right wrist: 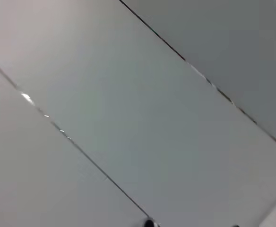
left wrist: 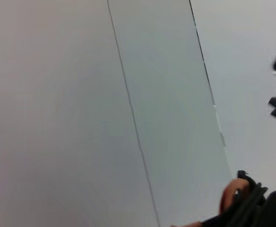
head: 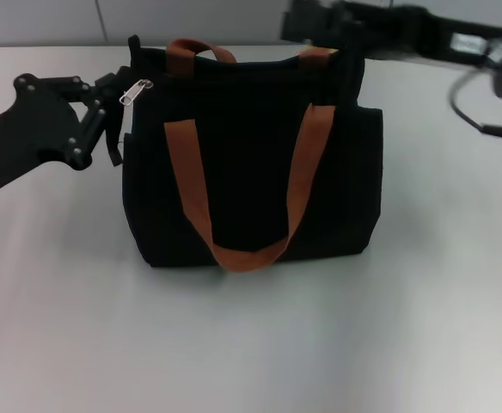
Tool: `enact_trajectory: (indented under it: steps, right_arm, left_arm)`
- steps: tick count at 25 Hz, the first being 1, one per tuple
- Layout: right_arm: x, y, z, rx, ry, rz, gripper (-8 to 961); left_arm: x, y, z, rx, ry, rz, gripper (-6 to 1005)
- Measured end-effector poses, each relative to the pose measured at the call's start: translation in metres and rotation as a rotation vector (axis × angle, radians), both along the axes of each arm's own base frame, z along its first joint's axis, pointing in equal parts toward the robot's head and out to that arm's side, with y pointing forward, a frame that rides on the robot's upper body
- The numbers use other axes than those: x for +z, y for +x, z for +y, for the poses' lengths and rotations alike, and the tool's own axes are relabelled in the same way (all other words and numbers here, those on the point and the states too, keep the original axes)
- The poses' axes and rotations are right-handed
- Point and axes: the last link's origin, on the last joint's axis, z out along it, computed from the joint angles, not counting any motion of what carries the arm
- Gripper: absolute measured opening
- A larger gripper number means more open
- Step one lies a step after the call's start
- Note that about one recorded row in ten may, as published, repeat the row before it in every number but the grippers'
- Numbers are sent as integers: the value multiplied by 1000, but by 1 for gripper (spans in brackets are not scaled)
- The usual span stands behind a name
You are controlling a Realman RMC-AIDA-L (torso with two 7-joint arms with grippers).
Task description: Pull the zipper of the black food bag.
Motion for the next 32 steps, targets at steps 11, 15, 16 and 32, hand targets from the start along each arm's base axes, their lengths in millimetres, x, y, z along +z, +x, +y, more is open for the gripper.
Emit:
enact_trajectory:
  steps: [11, 15, 16, 32]
  right_arm:
    - [-35, -37, 24, -63, -119, -213, 653]
    - [-45, -45, 30, -82, -125, -272, 528]
    - [-45, -45, 30, -82, -125, -272, 496]
    - [-63, -64, 38, -60, -108, -398, 408]
  left_arm:
    - [2, -1, -2, -8, 29, -4, 28]
    - [2, 1, -2, -17, 28, -10, 29]
    - [2, 1, -2, -17, 28, -10, 29]
    - [2, 3, -2, -28, 24, -13, 30]
